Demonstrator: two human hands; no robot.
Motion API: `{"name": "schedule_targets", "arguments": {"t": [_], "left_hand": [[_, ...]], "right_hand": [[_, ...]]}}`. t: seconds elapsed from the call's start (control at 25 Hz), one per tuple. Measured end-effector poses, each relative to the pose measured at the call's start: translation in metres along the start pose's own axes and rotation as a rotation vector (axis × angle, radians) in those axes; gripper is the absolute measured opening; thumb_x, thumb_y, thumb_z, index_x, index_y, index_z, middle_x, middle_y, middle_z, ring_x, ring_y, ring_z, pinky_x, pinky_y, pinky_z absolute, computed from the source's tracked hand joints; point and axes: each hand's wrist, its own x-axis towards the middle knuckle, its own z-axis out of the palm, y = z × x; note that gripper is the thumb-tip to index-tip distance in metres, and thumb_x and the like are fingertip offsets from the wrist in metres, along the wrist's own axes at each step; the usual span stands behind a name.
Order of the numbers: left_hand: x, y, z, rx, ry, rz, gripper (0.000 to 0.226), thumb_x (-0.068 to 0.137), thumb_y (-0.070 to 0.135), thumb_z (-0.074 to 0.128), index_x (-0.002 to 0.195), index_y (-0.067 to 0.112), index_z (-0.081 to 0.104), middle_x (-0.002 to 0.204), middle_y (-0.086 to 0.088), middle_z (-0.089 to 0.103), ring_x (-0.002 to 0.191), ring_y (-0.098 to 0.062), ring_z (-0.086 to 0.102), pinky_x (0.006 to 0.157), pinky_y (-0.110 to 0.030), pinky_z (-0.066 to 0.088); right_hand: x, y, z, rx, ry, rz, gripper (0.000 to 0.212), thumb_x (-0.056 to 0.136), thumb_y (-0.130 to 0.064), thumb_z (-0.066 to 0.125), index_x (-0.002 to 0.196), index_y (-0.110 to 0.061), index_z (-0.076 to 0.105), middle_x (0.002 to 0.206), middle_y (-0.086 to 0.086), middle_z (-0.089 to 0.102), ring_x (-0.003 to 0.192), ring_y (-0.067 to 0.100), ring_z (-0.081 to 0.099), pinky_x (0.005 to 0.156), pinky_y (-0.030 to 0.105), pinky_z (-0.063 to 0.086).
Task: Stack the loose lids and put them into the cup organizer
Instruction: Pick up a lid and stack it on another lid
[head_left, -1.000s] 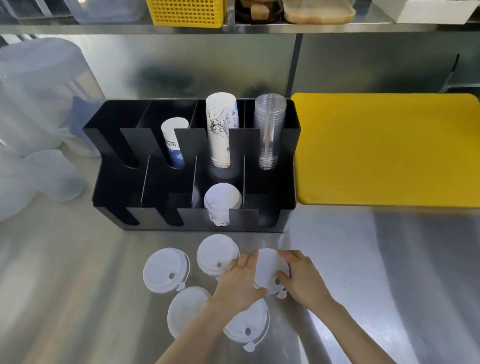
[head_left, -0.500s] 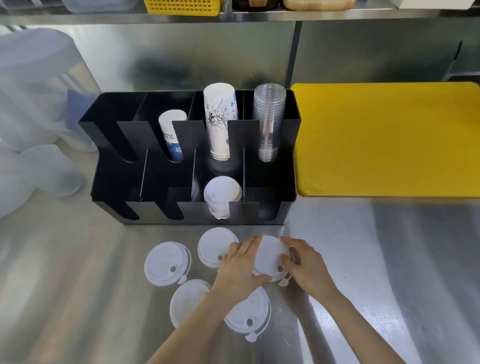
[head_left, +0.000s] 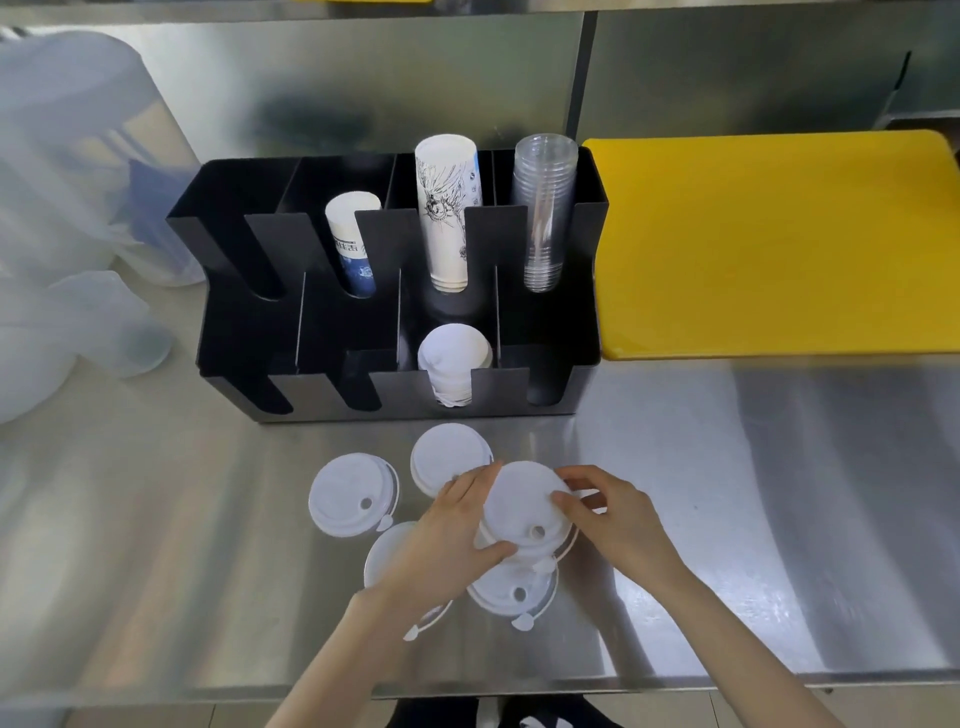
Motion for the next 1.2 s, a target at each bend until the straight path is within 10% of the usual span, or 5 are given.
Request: {"name": "schedule_targets", "arguments": {"t": [1.2], "left_hand": [[-0.039, -0.026, 0.044, 0.297, 0.062, -0.054, 0.069, 0.083, 0.041, 0.049, 0.140, 0.021, 0.016, 0.148, 0.002, 0.027, 0.133, -0.020, 0.027, 0.113, -0.031, 0.009]], "right_hand": [[-0.035, 0.015, 0.045, -0.081, -0.021, 0.040, 0.033, 0.083, -0.013, 0.056, 0.116, -0.017, 0.056, 0.119, 0.005, 0.054, 0.101, 0.017, 0.054, 0.088, 0.018, 0.039]]}}
